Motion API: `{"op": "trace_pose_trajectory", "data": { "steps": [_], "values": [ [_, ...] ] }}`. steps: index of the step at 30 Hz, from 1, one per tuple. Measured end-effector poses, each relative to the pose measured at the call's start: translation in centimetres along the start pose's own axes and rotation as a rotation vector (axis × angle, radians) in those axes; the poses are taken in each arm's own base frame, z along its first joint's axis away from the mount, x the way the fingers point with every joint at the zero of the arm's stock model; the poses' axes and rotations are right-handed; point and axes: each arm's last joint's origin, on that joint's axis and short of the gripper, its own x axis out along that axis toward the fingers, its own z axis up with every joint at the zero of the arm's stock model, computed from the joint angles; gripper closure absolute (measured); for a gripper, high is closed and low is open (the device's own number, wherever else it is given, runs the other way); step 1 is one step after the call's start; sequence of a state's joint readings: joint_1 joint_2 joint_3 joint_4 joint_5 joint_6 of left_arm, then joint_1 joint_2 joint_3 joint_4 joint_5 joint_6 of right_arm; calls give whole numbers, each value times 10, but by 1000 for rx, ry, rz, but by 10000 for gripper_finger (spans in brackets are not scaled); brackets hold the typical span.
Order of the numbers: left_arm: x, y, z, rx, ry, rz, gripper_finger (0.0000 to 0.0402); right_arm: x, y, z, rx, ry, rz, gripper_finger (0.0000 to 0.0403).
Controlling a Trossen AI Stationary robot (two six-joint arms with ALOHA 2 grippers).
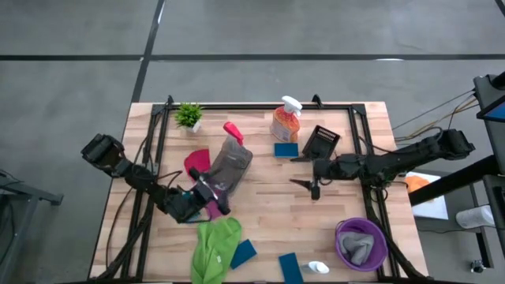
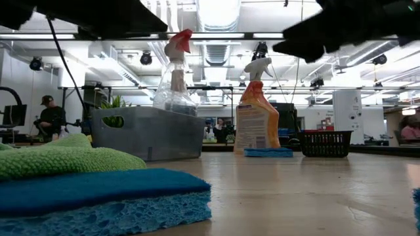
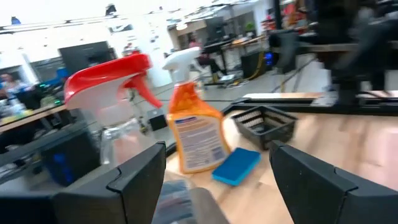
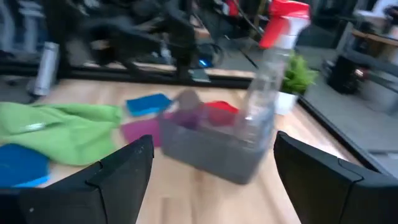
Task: Pick & Place Kitchen Items
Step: Put the orange spray bottle into the gray bin
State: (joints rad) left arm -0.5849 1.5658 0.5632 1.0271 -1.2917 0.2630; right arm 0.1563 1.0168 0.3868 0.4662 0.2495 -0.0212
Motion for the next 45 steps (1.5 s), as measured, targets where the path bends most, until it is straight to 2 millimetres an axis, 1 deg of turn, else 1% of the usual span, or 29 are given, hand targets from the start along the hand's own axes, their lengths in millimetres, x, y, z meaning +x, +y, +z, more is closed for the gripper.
{"op": "trace_pose_trajectory", "data": {
  "steps": [2,5,9,13,18,21,23,27,30,33,35,39,45],
  "values": [
    [-6,-2,0,3,-7,-30,114,6,-5,15,-10,52,-58,78],
    [-13,-2,-7,4,-16,-99,114,14,-15,38,-34,137,-152,78],
    [-21,2,-25,-43,-13,-237,114,27,-27,73,-73,206,-202,78],
    [-26,12,-40,-126,8,-393,114,37,-44,108,-108,313,-253,78],
    [-32,26,-49,-199,31,-457,114,46,-76,153,-111,473,-331,78],
    [-36,30,-50,-243,38,-493,114,51,-103,176,-74,591,-350,78],
    [-39,31,-49,-252,38,-515,114,54,-123,188,-33,659,-354,78],
    [-42,29,-48,-248,36,-532,114,61,-162,197,74,791,-332,78],
    [-42,29,-49,-238,41,-534,114,65,-186,196,138,905,-332,78],
    [-43,29,-50,-237,46,-534,114,69,-205,194,168,989,-347,78],
    [-43,29,-50,-236,47,-534,114,72,-213,194,179,1004,-340,78],
    [-43,29,-50,-233,48,-533,114,82,-218,191,202,1024,-291,78],
    [-43,29,-50,-231,49,-530,114,95,-221,175,228,1099,-257,78]
  ]
}}
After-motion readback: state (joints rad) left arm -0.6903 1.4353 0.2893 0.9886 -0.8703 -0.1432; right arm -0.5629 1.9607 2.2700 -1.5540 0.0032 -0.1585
